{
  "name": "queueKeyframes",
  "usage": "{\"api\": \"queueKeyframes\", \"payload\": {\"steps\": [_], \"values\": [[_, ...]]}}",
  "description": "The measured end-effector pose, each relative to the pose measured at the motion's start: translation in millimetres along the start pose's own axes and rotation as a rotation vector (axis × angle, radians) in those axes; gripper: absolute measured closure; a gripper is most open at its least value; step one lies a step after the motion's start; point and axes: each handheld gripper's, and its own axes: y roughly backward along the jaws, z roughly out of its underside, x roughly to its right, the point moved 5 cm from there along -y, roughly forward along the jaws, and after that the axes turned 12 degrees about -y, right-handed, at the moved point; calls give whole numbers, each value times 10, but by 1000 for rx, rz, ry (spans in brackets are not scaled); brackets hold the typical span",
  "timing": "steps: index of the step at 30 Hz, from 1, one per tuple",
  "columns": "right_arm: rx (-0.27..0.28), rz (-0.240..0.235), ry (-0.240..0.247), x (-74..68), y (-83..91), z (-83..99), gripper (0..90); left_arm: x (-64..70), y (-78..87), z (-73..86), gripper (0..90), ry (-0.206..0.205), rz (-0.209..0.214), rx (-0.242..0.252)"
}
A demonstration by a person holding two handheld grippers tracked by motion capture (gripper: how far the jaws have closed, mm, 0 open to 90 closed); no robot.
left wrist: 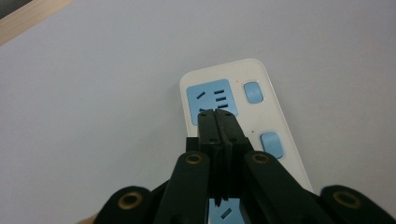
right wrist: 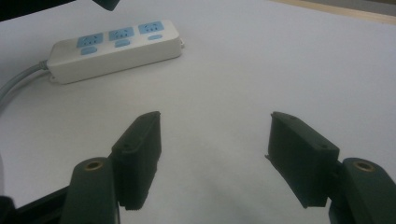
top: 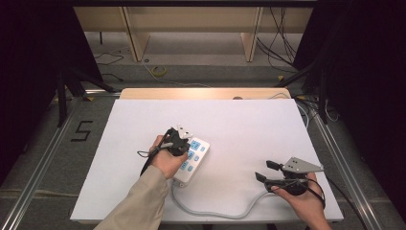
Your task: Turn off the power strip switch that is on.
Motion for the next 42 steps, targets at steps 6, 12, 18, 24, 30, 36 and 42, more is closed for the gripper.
{"api": "queueKeyframes", "payload": {"steps": [6, 12, 18, 24, 30, 36, 42], "values": [[-1, 0, 0, 0, 0, 0, 356, 11, -23, -24, 898, -1, 6, -6], [-1, -1, -1, -1, -1, 0, 356, 8, -30, -45, 898, -7, 9, -12], [0, -2, -1, -2, 0, -2, 356, 21, -55, -65, 898, -6, 15, -15], [0, -1, 0, -2, 0, -2, 356, 31, -82, -81, 898, -11, 22, -24], [-1, -1, 2, -5, 0, -1, 356, 38, -101, -87, 898, -7, 27, -27], [-1, -2, 2, -4, 0, -2, 356, 30, -115, -110, 898, -10, 29, -30], [-2, -3, 3, -6, -1, 0, 356, 30, -135, -116, 898, -11, 31, -37]]}}
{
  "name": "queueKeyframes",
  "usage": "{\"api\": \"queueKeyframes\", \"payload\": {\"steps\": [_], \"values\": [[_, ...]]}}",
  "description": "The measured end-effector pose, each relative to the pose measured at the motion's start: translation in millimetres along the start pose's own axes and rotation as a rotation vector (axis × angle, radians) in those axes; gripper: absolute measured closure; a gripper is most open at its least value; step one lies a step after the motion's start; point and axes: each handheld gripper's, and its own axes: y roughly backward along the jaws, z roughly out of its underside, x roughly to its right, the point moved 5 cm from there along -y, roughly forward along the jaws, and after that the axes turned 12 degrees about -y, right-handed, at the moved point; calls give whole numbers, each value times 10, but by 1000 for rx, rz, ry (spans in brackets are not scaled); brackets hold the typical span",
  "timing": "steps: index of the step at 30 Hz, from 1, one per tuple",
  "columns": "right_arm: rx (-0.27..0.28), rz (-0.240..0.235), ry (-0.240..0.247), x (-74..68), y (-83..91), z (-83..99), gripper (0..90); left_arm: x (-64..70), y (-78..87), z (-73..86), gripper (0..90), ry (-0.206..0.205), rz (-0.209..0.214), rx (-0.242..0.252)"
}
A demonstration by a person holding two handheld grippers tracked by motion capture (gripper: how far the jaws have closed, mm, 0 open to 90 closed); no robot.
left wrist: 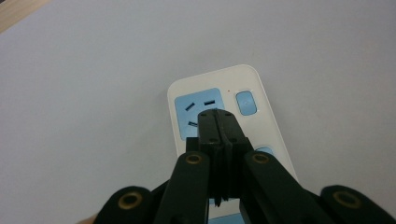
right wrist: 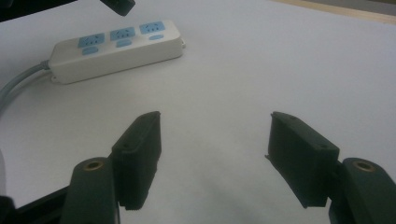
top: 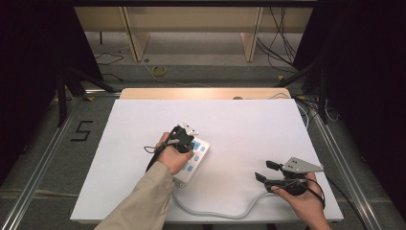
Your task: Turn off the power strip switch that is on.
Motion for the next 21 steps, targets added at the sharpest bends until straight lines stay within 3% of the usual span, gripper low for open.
{"api": "queueKeyframes", "payload": {"steps": [21], "values": [[0, -1, -1, 1, 1, 0, 356, -5, -63, -88, 898, -16, 11, -20]]}}
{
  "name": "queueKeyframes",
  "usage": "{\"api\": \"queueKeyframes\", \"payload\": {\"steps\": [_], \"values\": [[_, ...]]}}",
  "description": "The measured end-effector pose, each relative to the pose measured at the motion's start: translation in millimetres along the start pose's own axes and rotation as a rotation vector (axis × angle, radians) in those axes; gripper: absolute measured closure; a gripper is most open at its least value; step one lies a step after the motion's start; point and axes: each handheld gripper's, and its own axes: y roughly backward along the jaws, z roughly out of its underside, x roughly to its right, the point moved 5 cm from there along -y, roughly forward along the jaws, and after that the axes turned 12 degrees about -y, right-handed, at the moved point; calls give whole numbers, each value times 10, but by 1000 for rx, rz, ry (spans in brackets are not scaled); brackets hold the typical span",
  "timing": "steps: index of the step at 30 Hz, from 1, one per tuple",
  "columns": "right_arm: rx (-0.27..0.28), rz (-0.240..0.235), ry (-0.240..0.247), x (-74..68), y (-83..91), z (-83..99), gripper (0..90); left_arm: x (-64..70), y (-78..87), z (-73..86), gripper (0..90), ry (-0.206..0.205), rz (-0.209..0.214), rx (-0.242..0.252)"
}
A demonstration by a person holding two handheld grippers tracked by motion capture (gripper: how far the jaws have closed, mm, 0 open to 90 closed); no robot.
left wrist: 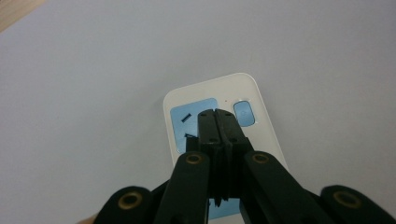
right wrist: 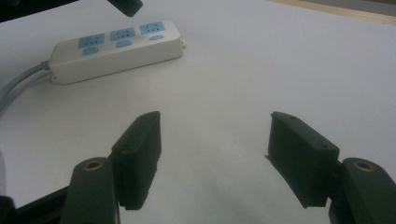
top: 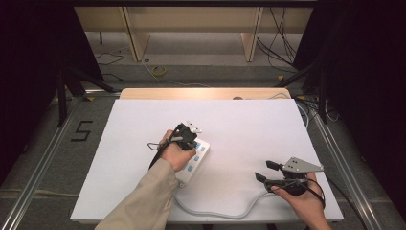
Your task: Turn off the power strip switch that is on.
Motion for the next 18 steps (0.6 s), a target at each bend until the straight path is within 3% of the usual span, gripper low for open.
{"api": "queueKeyframes", "payload": {"steps": [18], "values": [[0, -1, 2, -3, -3, -1, 355, -5, -76, -64, 898, -2, 7, -16]]}}
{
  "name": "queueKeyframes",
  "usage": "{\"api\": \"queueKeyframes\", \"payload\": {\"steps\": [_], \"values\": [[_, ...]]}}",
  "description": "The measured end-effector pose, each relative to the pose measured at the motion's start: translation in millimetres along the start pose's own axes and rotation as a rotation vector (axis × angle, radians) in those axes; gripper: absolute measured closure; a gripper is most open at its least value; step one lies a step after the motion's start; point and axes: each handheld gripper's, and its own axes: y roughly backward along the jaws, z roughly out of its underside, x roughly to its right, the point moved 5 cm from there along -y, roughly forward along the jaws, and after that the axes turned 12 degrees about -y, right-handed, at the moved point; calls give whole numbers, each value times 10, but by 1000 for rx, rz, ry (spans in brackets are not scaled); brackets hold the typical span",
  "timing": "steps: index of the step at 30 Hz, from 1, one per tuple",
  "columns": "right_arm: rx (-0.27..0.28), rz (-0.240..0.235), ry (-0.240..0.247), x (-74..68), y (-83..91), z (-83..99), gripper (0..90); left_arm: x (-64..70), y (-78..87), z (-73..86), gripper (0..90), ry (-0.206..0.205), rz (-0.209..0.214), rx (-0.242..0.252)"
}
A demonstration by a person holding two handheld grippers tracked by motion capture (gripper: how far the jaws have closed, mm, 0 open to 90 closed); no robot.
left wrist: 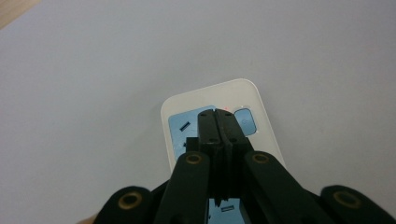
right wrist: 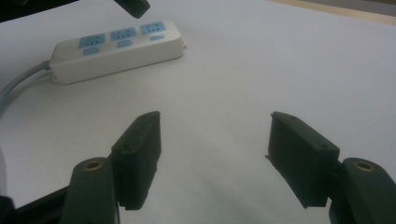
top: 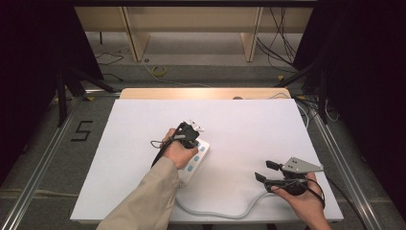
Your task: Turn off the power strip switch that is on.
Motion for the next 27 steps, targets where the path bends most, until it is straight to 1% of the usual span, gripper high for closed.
{"api": "queueKeyframes", "payload": {"steps": [4, 5, 9, 11, 12, 15, 21, 22, 27], "values": [[1, 1, 1, 1, 1, -1, 355, 10, -18, -22, 898, -5, 2, -6], [0, 0, 0, 1, 1, 0, 355, 11, -22, -27, 898, -13, 4, -10], [0, 0, 1, 1, 2, 0, 355, 26, -48, -46, 897, -11, 5, -11], [1, 0, 1, 1, 2, 0, 355, 23, -56, -55, 898, -17, 6, -17], [0, 0, 0, 1, 2, 0, 355, 26, -62, -62, 898, -13, 6, -14], [-1, 1, 0, 1, 1, 1, 355, 27, -73, -71, 898, -20, 9, -21], [-1, 0, -1, -1, 1, 1, 355, 42, -112, -78, 898, -13, 15, -26], [0, 0, 0, -1, 0, 0, 355, 41, -115, -79, 898, -19, 18, -29], [-1, 0, -2, -2, 0, 0, 355, 55, -138, -94, 898, -18, 22, -30]]}}
